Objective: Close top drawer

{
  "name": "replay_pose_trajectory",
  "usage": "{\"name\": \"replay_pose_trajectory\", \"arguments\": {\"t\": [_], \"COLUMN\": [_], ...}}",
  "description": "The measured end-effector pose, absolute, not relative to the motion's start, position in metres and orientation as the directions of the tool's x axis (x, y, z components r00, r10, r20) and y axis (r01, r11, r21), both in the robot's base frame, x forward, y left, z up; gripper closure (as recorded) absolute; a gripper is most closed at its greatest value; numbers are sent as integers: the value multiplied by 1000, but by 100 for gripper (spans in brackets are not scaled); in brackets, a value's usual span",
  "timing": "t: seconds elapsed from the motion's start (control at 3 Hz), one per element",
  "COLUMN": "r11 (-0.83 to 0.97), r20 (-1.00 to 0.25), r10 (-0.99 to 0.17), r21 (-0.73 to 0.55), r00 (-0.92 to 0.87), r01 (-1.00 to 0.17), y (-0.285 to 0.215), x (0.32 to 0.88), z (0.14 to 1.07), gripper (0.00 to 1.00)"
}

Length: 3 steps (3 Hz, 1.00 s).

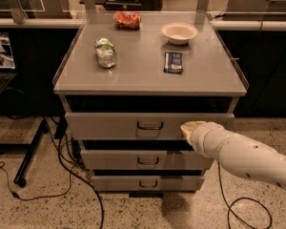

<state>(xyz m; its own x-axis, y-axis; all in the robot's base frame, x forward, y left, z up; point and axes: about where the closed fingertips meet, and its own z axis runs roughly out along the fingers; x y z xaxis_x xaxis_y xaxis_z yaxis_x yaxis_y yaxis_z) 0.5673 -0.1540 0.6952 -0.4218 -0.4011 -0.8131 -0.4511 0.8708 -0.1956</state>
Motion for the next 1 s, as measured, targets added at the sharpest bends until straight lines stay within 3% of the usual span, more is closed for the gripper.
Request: {"name": "replay_pose_trajectory", "arguments": {"t": [0.33,1.0], "r11": [871,871], "r20": [-808,-808], "r10": [-401,-401], "r21": [-190,-190], "r00": [-432,-432], "r01": [-453,-453], "y": [-157,-157], "x": [563,563], "z": [694,694], "gripper": [82,36]}}
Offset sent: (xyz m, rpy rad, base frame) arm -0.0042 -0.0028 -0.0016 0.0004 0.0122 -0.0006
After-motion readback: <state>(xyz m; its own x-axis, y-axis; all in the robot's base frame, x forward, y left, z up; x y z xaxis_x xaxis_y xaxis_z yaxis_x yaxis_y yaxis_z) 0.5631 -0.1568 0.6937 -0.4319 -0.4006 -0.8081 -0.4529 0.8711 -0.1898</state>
